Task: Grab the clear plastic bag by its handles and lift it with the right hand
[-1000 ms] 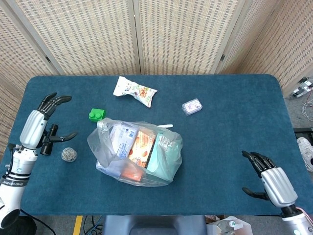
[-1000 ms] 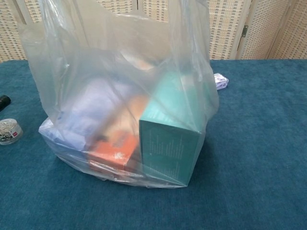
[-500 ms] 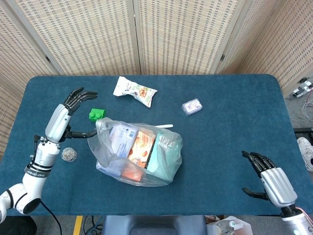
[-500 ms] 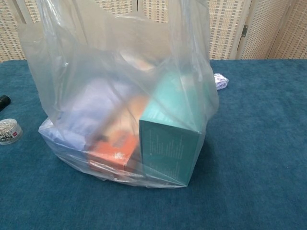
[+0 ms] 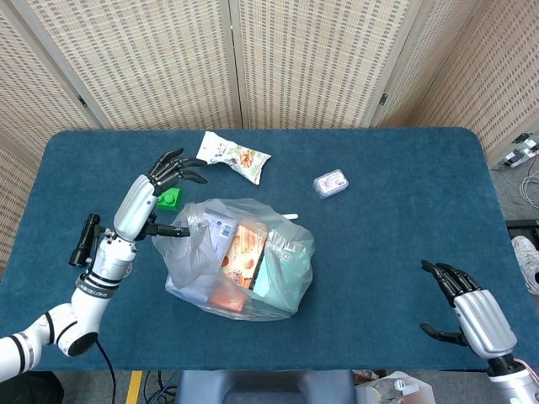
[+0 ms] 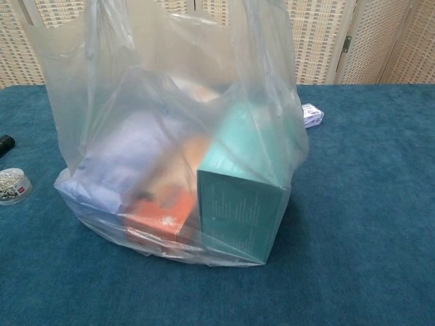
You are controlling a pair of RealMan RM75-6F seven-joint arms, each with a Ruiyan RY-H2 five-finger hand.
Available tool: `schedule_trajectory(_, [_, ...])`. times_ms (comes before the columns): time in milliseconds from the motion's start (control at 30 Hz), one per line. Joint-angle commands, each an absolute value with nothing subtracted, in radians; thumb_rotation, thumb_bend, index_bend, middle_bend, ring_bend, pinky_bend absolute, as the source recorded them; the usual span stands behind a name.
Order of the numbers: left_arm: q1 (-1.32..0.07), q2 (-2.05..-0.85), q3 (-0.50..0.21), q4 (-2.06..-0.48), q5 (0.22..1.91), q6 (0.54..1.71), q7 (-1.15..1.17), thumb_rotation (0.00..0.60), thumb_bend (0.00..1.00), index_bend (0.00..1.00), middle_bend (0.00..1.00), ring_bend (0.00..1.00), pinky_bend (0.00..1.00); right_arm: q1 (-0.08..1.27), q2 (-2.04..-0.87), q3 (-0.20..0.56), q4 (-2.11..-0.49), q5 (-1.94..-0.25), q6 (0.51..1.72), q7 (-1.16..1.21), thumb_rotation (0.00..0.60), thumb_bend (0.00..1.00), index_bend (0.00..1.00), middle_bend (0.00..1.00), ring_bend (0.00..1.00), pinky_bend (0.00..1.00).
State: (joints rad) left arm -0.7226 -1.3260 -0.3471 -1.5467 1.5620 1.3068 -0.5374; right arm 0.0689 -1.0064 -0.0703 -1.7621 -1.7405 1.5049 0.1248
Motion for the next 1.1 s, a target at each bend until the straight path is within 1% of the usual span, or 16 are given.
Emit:
schedule_trajectory(33, [-0.738, -1.334, -0.344, -1.55, 1.57, 1.303, -0.527, 0.6, 0.11, 0.43, 0.23, 0.19, 0.06, 0.066, -1.006, -0.072, -1.759, -1.742, 1.51, 0.13, 0.6, 0.0, 0.08, 0.19, 0.12, 0.21])
schedule_trajectory(167, [-0.753, -1.339, -0.331, -1.544, 1.582, 1.297, -0.488, 0.6, 0.12, 0.48, 0.24, 0.19, 0.06, 0.064, -1.006, -0.073, -1.752, -1.741, 1.512, 0.144, 0.6, 0.0, 0.08, 0.19, 0.12, 0.21])
schedule_trajectory(300, [-0.761, -1.347, -0.319, -1.542, 1.575, 1.287, -0.477, 0.6, 0.19, 0.51, 0.24, 0.19, 0.06, 0.065, -1.006, -0.073, -1.747, -1.741, 1.512, 0.152, 0.6, 0.0, 0.08, 0.19, 0.12, 0.21])
schedule_trajectory(467, [-0.767, -1.368, -0.315, -1.528, 1.552, 1.283, -0.465, 0.6, 0.23, 0.54, 0.25, 0.2, 0.06, 0.066, -1.004, -0.074, -1.746, -1.742, 1.512, 0.156, 0.6, 0.0, 0.08, 0.19, 0.12, 0.21])
schedule_trajectory(700, [-0.758, -1.368, -0.328, -1.532, 1.53, 1.315, -0.467, 0.6, 0.33, 0.63, 0.3, 0.22, 0.06, 0.078, -1.006, -0.075, -1.75, -1.743, 1.489, 0.156, 0.6, 0.0, 0.08, 0.19, 0.12, 0.21])
schedule_trajectory(967, [-0.722, -1.306, -0.325, -1.594, 1.523, 1.346, -0.457, 0.6, 0.34, 0.65, 0.31, 0.22, 0.06, 0.138, -1.01, -0.073, -1.772, -1.781, 1.419, 0.179, 0.6, 0.0, 0.08, 0.19, 0.12, 0.21])
schedule_trajectory(1100, [-0.716, -1.289, -0.322, -1.607, 1.523, 1.347, -0.45, 0.6, 0.34, 0.63, 0.31, 0.22, 0.06, 0.182, -1.012, -0.072, -1.787, -1.815, 1.386, 0.227, 0.6, 0.0, 0.08, 0.19, 0.12, 0.21])
